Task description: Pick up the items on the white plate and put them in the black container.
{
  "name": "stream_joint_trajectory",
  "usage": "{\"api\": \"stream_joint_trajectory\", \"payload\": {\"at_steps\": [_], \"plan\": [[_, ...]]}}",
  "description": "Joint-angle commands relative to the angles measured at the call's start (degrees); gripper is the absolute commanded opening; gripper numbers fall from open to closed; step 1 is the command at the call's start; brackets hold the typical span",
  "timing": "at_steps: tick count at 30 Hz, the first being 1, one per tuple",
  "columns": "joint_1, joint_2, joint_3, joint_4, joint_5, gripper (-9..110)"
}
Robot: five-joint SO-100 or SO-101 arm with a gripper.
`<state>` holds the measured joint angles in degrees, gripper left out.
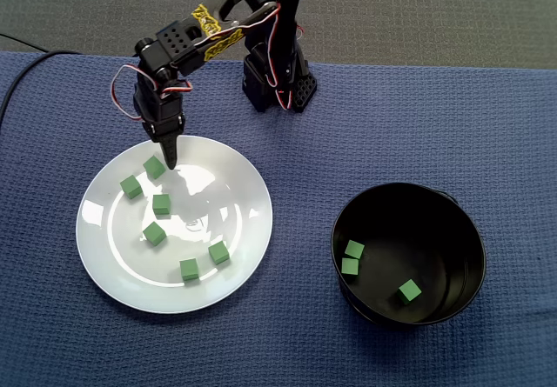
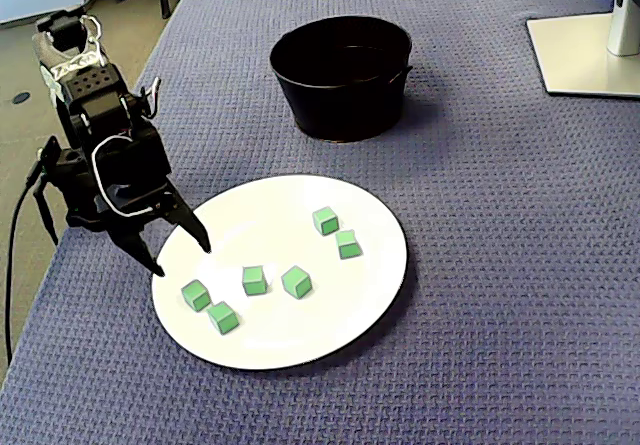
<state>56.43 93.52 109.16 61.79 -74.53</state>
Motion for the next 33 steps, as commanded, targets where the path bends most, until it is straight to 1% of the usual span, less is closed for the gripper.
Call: {"api": "stream_joint_trajectory", "payload": {"at_steps": [1, 9, 33], "plan": [[-1.1, -0.7, -2.2, -1.8, -1.8, 23], [-1.9, -3.3, -1.6, -5.9, -2.8, 24], [-1.1, -11.7, -7.4, -6.8, -6.1, 24]]}}
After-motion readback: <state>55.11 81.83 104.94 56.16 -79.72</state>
